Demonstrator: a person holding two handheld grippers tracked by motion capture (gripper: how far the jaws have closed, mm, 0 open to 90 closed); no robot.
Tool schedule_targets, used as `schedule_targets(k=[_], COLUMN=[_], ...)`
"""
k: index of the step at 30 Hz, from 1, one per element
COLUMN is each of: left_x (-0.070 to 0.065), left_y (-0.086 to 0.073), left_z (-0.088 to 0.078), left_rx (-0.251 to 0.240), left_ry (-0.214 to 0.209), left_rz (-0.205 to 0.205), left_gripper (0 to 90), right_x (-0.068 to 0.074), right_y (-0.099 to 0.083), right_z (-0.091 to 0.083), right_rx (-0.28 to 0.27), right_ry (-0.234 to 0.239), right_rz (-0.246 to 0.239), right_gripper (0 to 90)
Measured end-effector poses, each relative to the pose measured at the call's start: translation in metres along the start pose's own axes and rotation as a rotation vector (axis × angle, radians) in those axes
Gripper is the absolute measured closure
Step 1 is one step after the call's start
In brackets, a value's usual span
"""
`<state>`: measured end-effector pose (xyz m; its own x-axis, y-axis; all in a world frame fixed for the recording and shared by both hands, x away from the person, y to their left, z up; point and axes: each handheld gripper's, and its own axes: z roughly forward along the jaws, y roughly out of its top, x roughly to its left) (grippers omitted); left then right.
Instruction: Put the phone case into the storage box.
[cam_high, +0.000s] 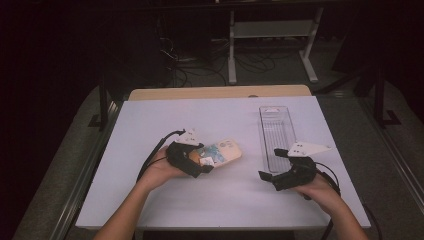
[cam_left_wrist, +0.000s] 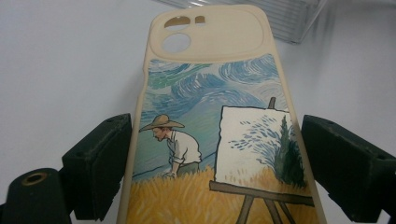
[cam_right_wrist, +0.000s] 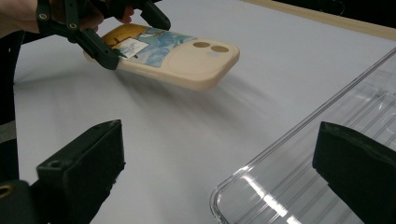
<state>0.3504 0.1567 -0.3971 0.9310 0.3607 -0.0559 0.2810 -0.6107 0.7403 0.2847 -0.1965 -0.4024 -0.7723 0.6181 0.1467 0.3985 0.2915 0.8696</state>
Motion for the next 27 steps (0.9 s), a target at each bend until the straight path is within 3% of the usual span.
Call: schedule_targets(k=[12,27], left_x=[0.004,0.010], left_y=[0.002,0.001], left_z=[-0.022,-0.047], left_rx=[-0.025,-0.015], left_ry=[-0.040,-0.092], left_rz=[0.011,0.055], left_gripper=[10.9,10.8], right_x=[0.000,0.000], right_y=[0.000,0.000], right_z=[0.000,0.000], right_rx=[0.000,0.002], right_ry=[0.000,0.003], right_rz=[0.000,-0.002], right_gripper=[1.7,1.7])
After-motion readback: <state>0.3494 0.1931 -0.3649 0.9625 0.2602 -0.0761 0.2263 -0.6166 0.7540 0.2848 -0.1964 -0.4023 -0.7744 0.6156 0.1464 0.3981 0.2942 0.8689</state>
